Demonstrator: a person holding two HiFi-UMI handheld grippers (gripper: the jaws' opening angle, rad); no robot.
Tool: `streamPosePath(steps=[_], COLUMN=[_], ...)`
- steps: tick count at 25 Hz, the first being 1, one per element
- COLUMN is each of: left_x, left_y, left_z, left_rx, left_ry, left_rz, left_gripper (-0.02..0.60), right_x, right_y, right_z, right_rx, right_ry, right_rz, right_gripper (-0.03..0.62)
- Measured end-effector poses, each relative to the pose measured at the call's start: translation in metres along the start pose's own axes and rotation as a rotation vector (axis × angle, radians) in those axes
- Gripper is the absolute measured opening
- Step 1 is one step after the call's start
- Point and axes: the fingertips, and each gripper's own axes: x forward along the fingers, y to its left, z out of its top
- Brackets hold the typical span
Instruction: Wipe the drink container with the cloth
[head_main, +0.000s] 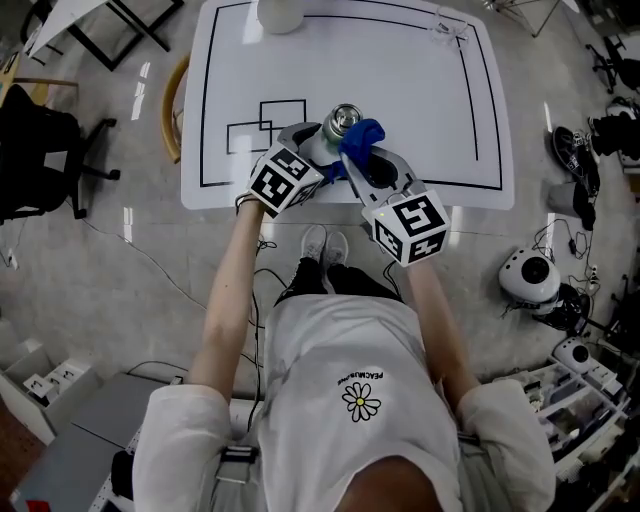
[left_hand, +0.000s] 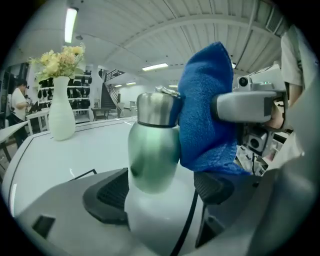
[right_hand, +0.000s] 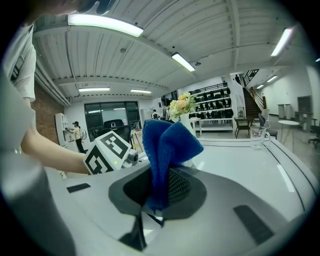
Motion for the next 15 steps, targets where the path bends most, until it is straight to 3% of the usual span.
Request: streamPosePath(steps=[5,10,15], left_x=[-0.001,0.004,-0.016], left_y=[-0.024,-0.059,-0.02], left_z=[-0.004,-0.005,0.006], left_rx=[-0.009,0.036,-0.038], left_ry=[0.006,0.004,-0.075], left_rz=[0.006,-0.033,0.081], left_gripper=[0.393,0.391,0.393], right_x=[-0.007,-0.007,-0.006], right_y=[-0.015,-0.011,-0.013], right_z=[0.002,-0.005,-0.002], right_rx=[0.016,0.024,0.032], right_ry=[-0.01,-0.001,-0.01], right_rz=[-0.065,-0.06,-0.073], right_gripper=[0.043,0.043,0.043])
